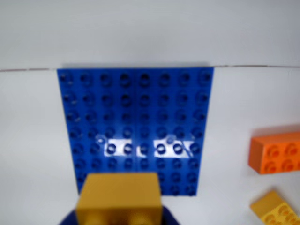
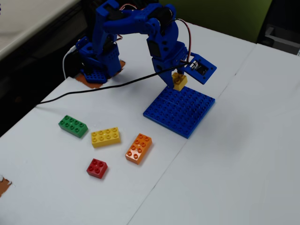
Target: Pick up the 2x2 yellow block and go up the 8x8 blue block.
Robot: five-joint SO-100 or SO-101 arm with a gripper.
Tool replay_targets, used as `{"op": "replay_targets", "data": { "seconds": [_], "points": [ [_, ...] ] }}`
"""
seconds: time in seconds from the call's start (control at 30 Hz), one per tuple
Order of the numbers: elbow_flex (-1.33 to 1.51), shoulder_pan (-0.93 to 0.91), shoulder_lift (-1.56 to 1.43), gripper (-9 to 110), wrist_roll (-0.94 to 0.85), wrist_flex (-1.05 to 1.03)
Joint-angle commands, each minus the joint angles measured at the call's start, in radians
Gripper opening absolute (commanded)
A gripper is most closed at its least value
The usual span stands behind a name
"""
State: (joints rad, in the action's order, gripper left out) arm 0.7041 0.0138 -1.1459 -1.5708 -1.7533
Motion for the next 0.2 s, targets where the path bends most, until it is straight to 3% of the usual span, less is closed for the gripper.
{"op": "replay_targets", "data": {
  "seconds": [0.0,0.17],
  "points": [
    [-0.051,-0.002,-0.011,0,-0.009,0.002],
    [-0.051,-0.002,-0.011,0,-0.009,0.002]
  ]
}}
